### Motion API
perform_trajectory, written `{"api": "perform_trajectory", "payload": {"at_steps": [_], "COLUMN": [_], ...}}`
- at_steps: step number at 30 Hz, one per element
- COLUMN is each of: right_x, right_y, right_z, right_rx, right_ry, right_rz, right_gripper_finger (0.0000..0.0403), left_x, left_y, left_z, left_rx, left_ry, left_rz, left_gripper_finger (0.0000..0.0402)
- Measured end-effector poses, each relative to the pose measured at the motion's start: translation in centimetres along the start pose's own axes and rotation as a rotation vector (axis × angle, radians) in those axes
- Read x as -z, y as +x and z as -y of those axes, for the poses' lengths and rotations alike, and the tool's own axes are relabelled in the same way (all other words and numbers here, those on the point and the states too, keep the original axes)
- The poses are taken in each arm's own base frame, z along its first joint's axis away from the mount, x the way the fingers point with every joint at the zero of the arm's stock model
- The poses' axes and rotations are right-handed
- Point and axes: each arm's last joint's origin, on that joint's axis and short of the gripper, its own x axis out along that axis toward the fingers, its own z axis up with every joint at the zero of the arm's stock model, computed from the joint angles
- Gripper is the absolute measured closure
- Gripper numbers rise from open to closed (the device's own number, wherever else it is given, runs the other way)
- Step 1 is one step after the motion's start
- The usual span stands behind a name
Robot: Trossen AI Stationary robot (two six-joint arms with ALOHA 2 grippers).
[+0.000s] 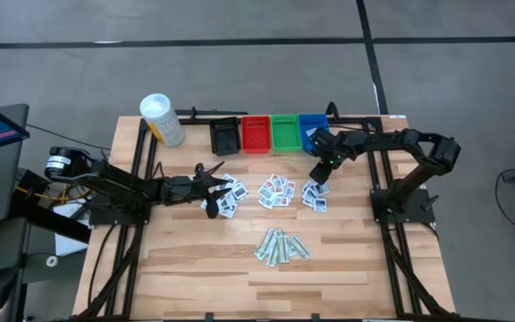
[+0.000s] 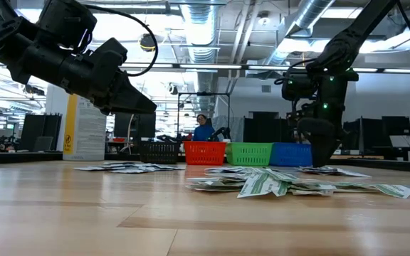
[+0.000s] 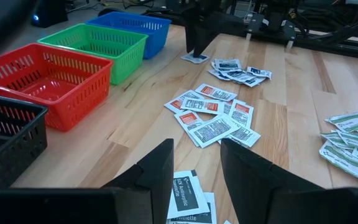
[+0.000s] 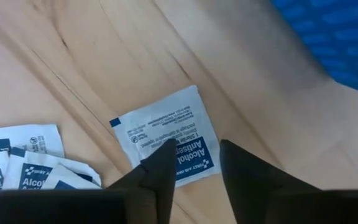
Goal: Pick & Place First Aid Supplies
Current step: Put the blue alcohol pad into the blue bin
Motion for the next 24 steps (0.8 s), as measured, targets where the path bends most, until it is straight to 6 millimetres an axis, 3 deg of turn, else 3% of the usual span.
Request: {"api": "perform_trajectory", "payload": {"at_steps": [11, 24], "right_x": [0.1, -1.0], "right_y": [0.0, -1.4], "right_z": [0.0, -0.1], "right_rx": [0.023, 0.040], "right_ry": [-0.002, -0.033], "right_rz": [-0.015, -0.046], "right_gripper_finger": [0.0311, 0.0315], "left_x": [0.0, 0.0], "left_y": [0.0, 0.0], "left_z": [0.0, 0.0], "left_rx": [0.000, 0.000], "left_ry": [0.000, 0.000], "left_rz": [0.000, 0.000], "left_gripper_finger": [0.0268, 0.0268]}}
